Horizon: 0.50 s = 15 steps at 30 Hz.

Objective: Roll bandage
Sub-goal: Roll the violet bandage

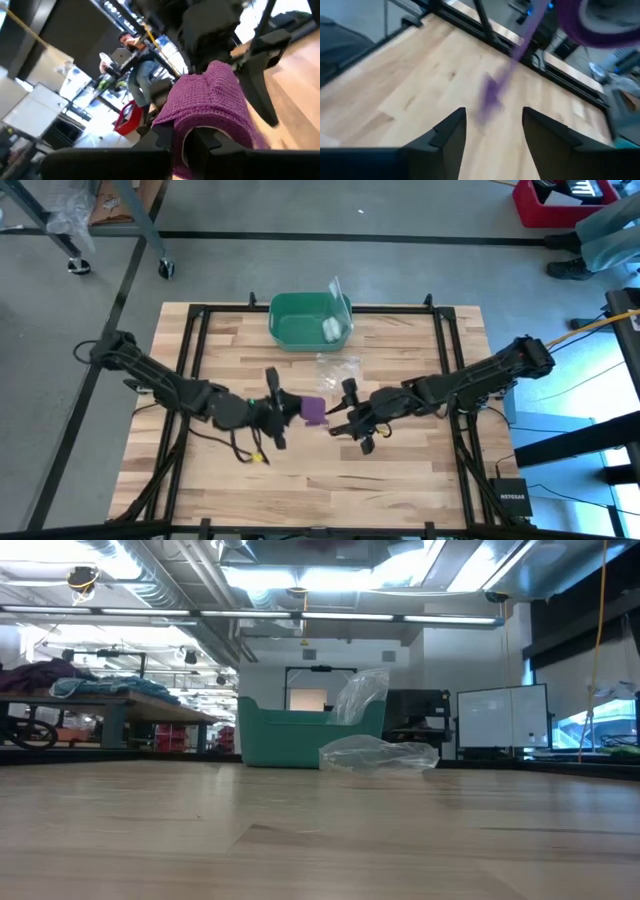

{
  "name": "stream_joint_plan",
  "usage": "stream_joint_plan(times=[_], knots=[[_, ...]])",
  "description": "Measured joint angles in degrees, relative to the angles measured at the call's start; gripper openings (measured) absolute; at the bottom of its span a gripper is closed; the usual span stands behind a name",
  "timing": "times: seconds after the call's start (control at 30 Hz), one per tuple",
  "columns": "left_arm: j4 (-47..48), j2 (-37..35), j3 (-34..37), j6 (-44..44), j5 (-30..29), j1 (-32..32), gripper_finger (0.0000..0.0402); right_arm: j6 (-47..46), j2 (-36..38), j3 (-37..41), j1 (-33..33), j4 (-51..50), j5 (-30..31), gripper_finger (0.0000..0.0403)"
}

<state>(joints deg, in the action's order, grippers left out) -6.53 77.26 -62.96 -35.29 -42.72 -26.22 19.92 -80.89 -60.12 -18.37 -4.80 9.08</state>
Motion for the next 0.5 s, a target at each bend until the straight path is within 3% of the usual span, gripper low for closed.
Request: stream_joint_plan(times=[0.2, 0.33, 0.5], knots=[[-4.3, -2.1, 5.7, 3.1, 0.6, 4.7, 0.0015, -0.1, 3.2, 1.5, 1.5, -5.5, 2.0, 0.0183], [-10.0, -2.2, 7.9, 0.9, 1.1, 6.4, 0.0015, -1.4, 3.1, 5.4, 5.9, 0.4, -3.3, 0.0182], [-9.1, -2.2, 8.1, -0.8, 1.3, 7.1, 0.0015, -8.8, 3.0, 7.4, 9.8, 6.6, -11.6, 0.0182]])
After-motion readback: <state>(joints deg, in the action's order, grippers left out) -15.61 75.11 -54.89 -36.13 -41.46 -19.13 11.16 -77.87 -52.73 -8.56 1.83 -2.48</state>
